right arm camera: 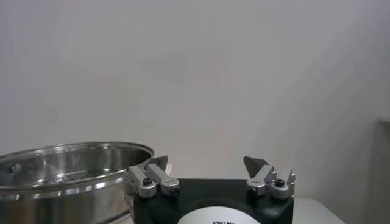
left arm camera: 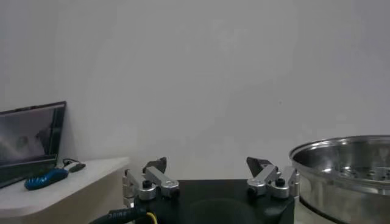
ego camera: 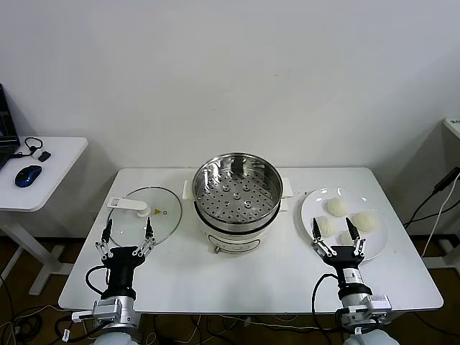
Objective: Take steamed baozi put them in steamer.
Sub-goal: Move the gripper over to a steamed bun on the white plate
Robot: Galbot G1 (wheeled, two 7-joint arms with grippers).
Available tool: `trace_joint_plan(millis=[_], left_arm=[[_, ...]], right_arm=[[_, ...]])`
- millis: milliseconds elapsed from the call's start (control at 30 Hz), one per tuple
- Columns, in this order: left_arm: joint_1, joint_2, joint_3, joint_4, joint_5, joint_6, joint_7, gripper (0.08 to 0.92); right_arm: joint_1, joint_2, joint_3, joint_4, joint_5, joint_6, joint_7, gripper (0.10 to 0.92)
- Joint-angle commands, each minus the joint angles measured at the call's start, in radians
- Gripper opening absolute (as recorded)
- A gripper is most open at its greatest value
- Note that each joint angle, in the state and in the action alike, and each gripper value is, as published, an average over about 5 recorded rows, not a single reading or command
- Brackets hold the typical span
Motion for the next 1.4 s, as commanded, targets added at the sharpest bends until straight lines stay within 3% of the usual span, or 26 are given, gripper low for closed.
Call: trace_joint_plan(millis=[33,433,900,1167,1400], left_arm=[[0.001,-0.049,0.0,0.0,0.0,-0.001,0.001,0.823],[0.005,-0.049,0.01,-0.003,-0.002,-0.004,-0.001,0.823],[0.009,-0.049,0.011,0.004,-0.005,-0.012,-0.003,0.823],[0.01,-0.049,0.017,0.011,-0.006,-0.019,-0.009,0.823],[0.008,-0.049,0.017,0.023,-0.001,-0.025,-0.011,0.823]], right_arm=[[0.069,-0.066,0.039,-0.005,-0.03,-0.164,0.012,0.823],[0.311,-0.404,0.043,-0.121,-0.003,-0.324,-0.066,0.823],[0.56,-0.796,-0.155,-0.34,-0.066,-0.415,-0.327,0.823],[0.94,-1.005,-0.529,-0.489,-0.059,-0.414,-0.562,0.823],[1.513,-1.073,-1.184,-0.633,-0.042,-0.306,-0.771,0.823]])
